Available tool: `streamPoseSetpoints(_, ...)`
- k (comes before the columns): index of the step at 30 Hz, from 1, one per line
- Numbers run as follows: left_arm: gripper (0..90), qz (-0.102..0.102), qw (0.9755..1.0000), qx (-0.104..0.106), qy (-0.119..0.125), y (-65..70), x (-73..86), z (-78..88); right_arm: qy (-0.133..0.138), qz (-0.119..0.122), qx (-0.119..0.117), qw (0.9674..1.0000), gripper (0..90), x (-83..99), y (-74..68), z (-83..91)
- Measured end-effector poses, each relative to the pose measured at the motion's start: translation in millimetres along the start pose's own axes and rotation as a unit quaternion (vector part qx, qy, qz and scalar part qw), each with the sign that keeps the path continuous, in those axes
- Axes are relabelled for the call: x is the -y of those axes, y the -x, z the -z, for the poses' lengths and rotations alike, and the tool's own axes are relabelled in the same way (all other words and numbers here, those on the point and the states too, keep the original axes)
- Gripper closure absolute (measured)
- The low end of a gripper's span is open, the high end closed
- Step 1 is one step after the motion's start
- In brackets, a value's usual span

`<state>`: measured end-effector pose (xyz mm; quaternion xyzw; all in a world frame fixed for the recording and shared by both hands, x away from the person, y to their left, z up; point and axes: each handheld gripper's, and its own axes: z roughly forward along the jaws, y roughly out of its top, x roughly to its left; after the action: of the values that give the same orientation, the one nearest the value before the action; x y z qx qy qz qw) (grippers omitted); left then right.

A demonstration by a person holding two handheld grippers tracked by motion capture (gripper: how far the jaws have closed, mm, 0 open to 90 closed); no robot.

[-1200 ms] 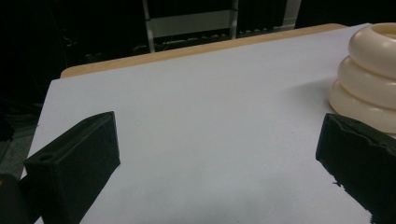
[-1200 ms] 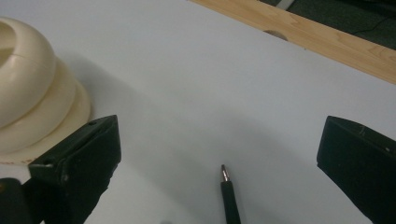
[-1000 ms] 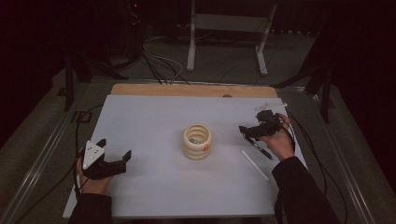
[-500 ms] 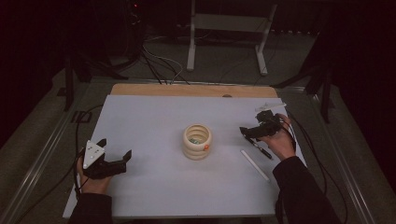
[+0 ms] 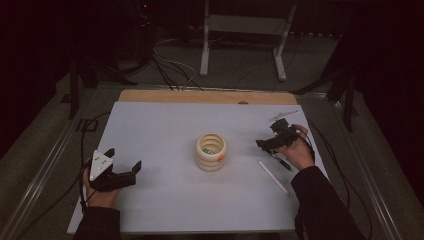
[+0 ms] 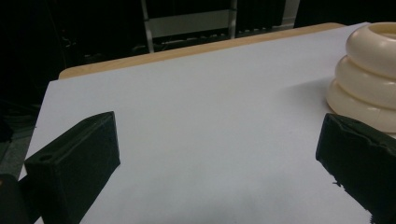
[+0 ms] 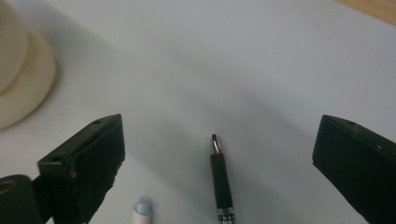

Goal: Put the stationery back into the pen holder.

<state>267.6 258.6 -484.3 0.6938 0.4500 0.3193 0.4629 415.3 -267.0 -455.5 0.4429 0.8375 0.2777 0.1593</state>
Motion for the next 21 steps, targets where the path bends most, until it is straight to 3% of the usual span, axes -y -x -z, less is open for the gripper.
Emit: streamPoseSetpoints(21, 0.1, -0.001, 1.0, -0.001, 0.001, 1.9, -1.3, 0.8, -0.043, -0.009, -0.008, 0.999, 18.1, 10.2, 8.6, -21.3)
